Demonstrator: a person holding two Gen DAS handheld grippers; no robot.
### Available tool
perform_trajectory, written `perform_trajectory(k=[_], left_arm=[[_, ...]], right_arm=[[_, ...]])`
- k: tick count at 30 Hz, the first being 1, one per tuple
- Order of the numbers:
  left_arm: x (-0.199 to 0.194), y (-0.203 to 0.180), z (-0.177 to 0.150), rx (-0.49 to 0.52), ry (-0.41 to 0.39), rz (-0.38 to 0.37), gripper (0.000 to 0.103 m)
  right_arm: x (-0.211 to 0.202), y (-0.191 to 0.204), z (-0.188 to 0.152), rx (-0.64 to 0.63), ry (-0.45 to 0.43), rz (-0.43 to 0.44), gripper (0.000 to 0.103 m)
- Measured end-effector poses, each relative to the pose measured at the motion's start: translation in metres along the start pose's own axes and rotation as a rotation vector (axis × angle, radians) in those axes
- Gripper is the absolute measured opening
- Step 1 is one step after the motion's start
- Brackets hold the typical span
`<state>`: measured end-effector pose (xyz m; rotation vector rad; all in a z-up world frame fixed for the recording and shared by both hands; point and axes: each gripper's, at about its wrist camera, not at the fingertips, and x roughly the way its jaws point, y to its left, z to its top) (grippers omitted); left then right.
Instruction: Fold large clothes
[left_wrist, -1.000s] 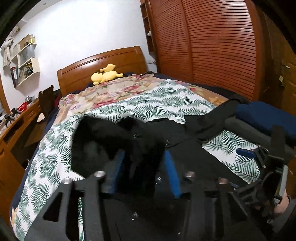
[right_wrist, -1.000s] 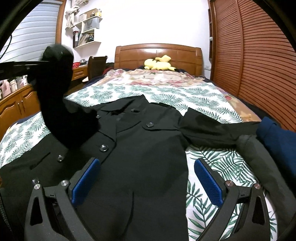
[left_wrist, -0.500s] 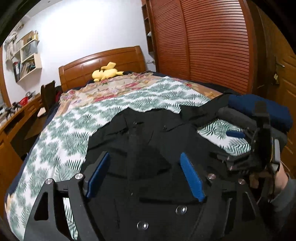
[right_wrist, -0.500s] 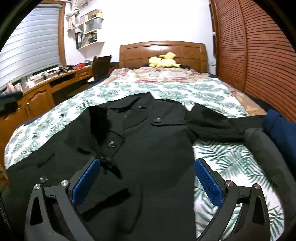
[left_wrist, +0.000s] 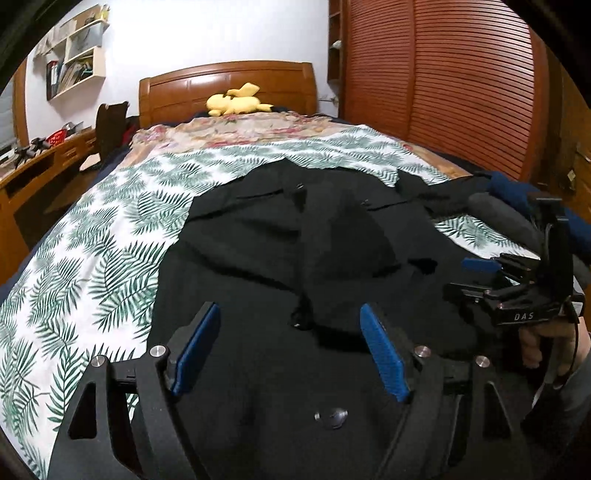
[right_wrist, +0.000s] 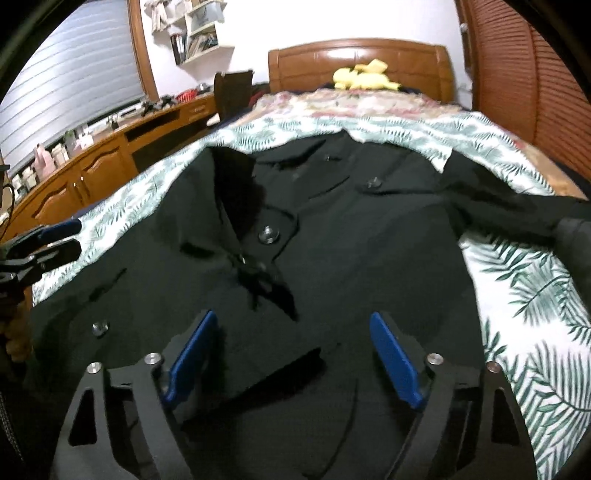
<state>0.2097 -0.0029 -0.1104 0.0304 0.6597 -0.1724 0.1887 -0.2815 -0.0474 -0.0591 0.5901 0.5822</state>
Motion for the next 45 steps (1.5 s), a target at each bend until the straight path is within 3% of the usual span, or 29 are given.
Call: perform_trajectory(k=[3,8,11,23,27,31,33,35,37,40,45], left_arm=[[-0.004,0.005,0.0,-0.014,-0.018,-0.002,0.079],[-0.008,0.005,-0.005,-0.03,-0.026,-0.009,0.079],[-0.011,-0.001,-0.008,-0.01,-0.024,-0.005,0.079],[-0.021,-0.009,-0.005,-0.006,-0.06,-0.021,0.079],[-0.017,-0.012,-0.005,0.0,-0.055,-0.023,0.079],[-0.015,-0.015,-0.005,0.002,-0.053,-0.027,0.079],[-0.014,-0.016,-0.005,0.002,-0.054,-0.029,0.079],[-0.014,-0.018,-0.004,0.001,-0.056,-0.033,0.079],[-0.012,-0.021,-0.004,0.002,-0.056,-0.036,0.079],[-0.009,-0.025,-0.005,0.016,-0.05,-0.036,0.079],[-0.008,-0.03,-0.007,0.025,-0.044,-0.042,0.079]], right_arm=[[0.006,0.001,0.001,-0.019,0.029,0.026,0.063],[0.008,0.006,0.001,-0.072,0.044,0.049,0.013],[0.001,0.004,0.002,-0.071,0.015,0.064,0.009],[-0.088,-0.022,-0.013,-0.017,-0.187,0.034,0.007],[-0.114,-0.041,-0.03,0.018,-0.223,0.004,0.007],[-0.11,-0.051,-0.043,0.02,-0.198,-0.055,0.008],[-0.104,-0.053,-0.046,0.025,-0.179,-0.077,0.013],[-0.098,-0.053,-0.046,0.017,-0.174,-0.143,0.027],[-0.09,-0.049,-0.043,0.011,-0.166,-0.181,0.029],[-0.08,-0.046,-0.043,0.014,-0.146,-0.192,0.048],[-0.084,-0.024,-0.042,-0.022,-0.161,-0.162,0.048]])
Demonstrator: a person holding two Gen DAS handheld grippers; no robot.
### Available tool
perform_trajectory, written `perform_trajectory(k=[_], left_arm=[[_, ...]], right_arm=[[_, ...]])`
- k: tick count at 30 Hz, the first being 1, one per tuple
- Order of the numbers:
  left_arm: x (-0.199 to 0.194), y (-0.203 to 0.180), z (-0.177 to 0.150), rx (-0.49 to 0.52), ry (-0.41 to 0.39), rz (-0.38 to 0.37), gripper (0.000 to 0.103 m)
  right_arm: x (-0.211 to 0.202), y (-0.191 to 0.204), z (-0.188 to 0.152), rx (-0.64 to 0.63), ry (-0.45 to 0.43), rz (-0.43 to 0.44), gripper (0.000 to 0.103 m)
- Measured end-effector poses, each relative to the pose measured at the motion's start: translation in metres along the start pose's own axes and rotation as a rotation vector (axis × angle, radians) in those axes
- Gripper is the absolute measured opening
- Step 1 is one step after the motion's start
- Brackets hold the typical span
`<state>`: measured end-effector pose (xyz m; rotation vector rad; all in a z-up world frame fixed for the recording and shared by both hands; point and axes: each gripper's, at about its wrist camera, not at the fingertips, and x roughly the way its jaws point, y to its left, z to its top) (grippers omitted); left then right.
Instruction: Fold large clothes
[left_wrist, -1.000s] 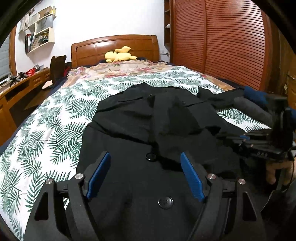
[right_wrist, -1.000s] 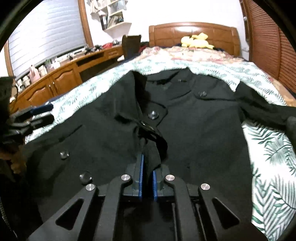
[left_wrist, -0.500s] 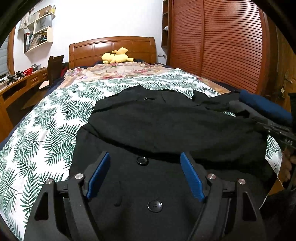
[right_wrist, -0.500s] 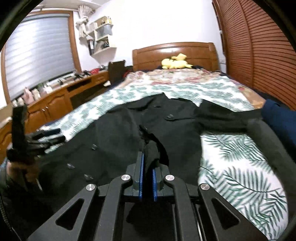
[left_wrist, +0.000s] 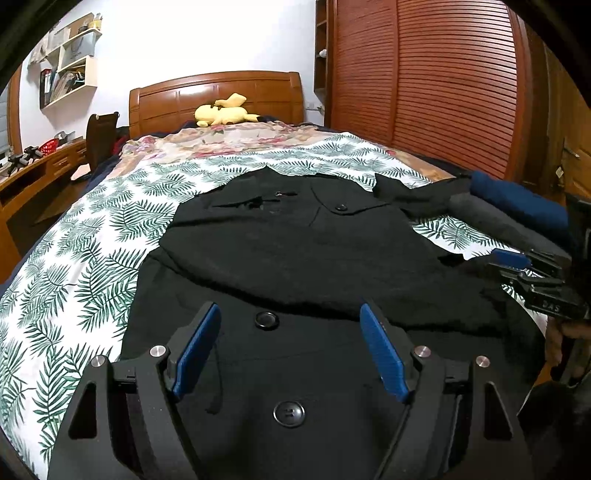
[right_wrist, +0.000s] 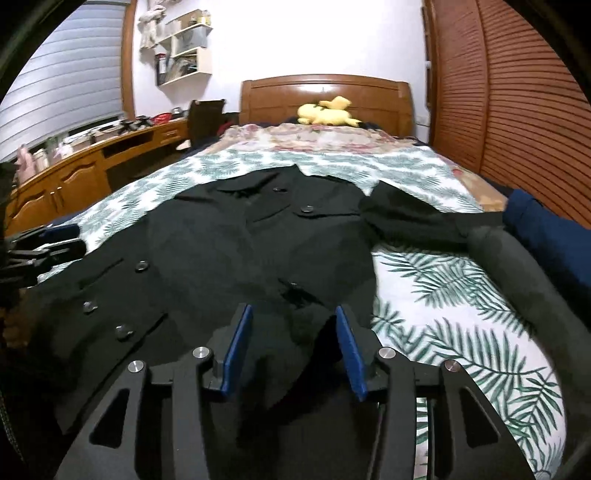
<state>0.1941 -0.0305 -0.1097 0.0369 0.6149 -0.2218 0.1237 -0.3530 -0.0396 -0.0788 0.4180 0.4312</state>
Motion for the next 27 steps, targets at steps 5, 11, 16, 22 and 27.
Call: perform_trajectory(k=[5,11,16,22,27], left_arm=[[0.002,-0.005,-0.001,0.01,0.005,-0.005,0.079],[0.003,-0.005,-0.001,0.005,0.014,-0.008,0.079],[0.002,-0.004,0.004,0.0,0.011,-0.005,0.079],[0.007,0.001,0.012,0.016,-0.001,0.016,0.079],[0.018,0.002,0.02,0.016,-0.008,0.004,0.079]], right_arm=[[0.004,0.009,-0.001,-0.032,0.03,0.066,0.048],[0.036,-0.001,-0.009,-0.03,0.148,-0.022,0.048],[0.033,-0.007,-0.003,-0.005,0.152,-0.033,0.048],[0.032,-0.005,-0.001,-0.006,0.146,-0.035,0.048],[0.032,-0.009,-0.003,0.006,0.126,-0.031,0.048]])
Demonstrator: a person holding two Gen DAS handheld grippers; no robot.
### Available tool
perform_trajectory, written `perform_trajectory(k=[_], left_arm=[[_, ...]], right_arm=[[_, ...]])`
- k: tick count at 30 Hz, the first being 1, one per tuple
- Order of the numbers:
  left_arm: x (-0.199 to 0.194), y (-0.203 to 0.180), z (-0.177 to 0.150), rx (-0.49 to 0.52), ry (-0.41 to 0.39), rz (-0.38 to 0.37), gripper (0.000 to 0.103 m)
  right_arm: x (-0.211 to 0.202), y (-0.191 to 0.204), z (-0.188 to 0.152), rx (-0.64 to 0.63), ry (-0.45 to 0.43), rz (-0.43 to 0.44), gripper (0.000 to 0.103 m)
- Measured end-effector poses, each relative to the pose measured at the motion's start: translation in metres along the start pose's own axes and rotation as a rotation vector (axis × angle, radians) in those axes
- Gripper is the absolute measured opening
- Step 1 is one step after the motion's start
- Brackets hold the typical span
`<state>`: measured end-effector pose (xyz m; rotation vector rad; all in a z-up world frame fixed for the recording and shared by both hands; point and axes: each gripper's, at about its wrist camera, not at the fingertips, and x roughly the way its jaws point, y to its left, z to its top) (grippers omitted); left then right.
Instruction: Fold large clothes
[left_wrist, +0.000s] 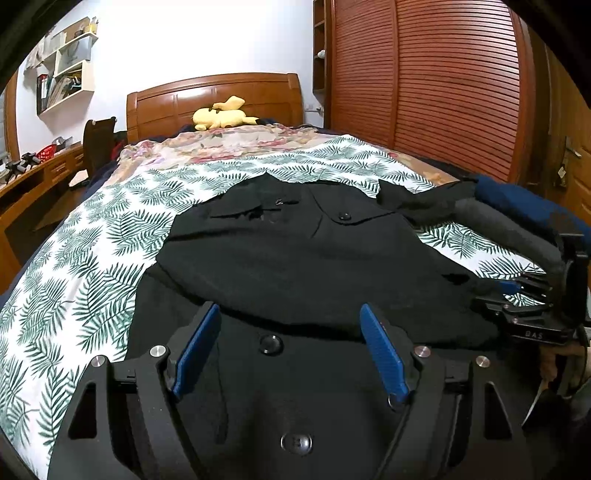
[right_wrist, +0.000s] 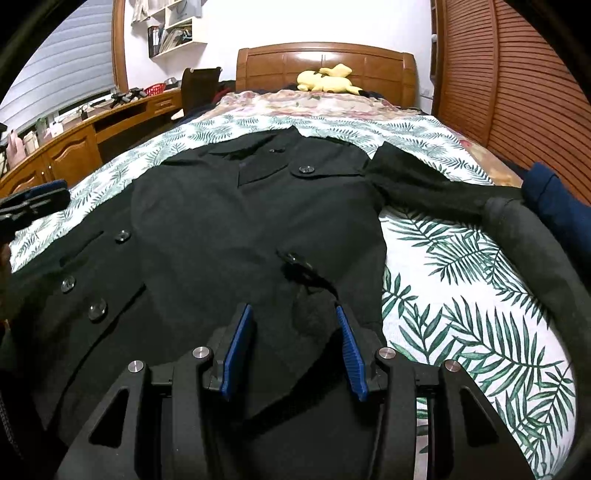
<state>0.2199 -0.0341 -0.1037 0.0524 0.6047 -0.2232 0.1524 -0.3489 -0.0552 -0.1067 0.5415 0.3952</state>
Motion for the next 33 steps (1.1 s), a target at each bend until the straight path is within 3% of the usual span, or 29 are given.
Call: perform_trajectory(k=[11,20,33], left_arm=[[0.043,-0.005,-0.005,-0.006,0.009,-0.054,0.079],[0.046,0.0,-0.014,-0.041,-0.005,-0.092,0.079],[0.043,0.003,-0.017,-0.056,-0.005,-0.124,0.079]], right_arm=[[-0.001,-0.014,-0.006,0.059,-0.03,-0.002,0.048],[-0.002,-0.01,-0.006,0.053,-0.03,-0.025,0.048],[-0.037,-0.043,0.024,0.013,-0.036,-0.191,0.048]])
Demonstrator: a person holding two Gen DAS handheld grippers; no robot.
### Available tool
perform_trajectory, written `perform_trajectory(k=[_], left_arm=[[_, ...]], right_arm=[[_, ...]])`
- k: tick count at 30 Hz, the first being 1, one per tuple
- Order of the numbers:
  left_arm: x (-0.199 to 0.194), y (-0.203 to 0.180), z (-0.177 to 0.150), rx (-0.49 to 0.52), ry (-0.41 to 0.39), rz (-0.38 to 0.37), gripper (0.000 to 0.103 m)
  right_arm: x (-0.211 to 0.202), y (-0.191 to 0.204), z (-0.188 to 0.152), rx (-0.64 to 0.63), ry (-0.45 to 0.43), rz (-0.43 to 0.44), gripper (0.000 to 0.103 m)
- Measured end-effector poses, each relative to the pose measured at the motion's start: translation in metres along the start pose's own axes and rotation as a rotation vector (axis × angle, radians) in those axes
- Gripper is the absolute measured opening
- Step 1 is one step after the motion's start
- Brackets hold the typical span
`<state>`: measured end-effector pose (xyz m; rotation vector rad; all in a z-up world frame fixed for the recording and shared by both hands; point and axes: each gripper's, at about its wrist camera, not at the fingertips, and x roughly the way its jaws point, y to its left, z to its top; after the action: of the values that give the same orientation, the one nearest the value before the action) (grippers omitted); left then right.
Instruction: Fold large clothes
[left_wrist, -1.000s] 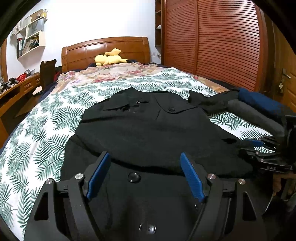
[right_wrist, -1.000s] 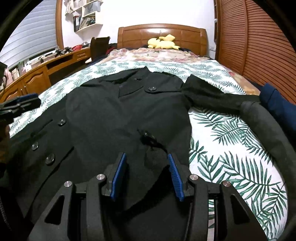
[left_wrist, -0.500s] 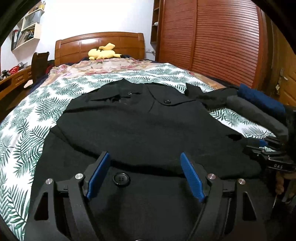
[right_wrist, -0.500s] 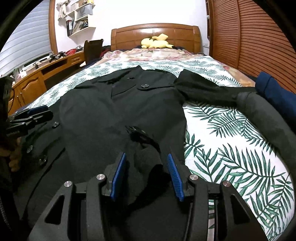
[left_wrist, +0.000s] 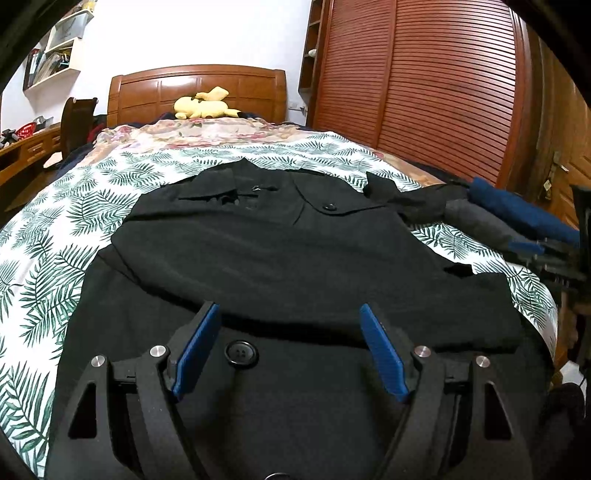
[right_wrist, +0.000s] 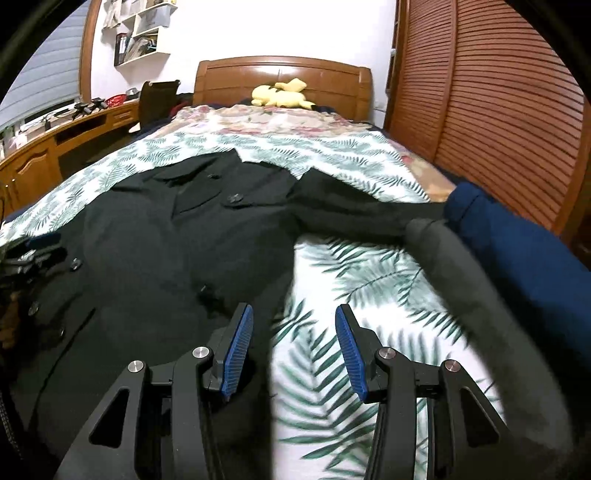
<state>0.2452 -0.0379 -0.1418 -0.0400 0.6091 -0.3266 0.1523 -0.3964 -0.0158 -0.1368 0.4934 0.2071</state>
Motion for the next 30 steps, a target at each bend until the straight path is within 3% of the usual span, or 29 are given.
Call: perform_trajectory(k=[4,14,17,19,26,30], left_arm=[[0.0,-0.001,0.001,0.008,0.0,0.003,0.079],[0.0,-0.003,0.0,0.02,-0.001,0.002,0.079],[0.001,-0.004,0.0,0.025,0.0,0.003,0.079],[0.001,-0.005,0.0,0.03,0.002,0.003,0.079],[0.001,-0.006,0.0,0.033,0.008,0.002,0.079],[0.0,-0.007,0.0,0.036,0.008,0.004,0.079]], right_arm=[[0.015,-0.006,0.022,-0.011,0.015,-0.006,0.048],[0.104,-0.026,0.062,-0.045,0.089,-0.029,0.048],[0.131,-0.036,0.072,-0.037,0.13,-0.015,0.062],[0.148,-0.04,0.077,-0.036,0.153,-0.006,0.062],[0.193,-0.032,0.092,-0.114,0.256,-0.069,0.062],[0.204,-0.027,0.1,-0.163,0.269,-0.119,0.062]])
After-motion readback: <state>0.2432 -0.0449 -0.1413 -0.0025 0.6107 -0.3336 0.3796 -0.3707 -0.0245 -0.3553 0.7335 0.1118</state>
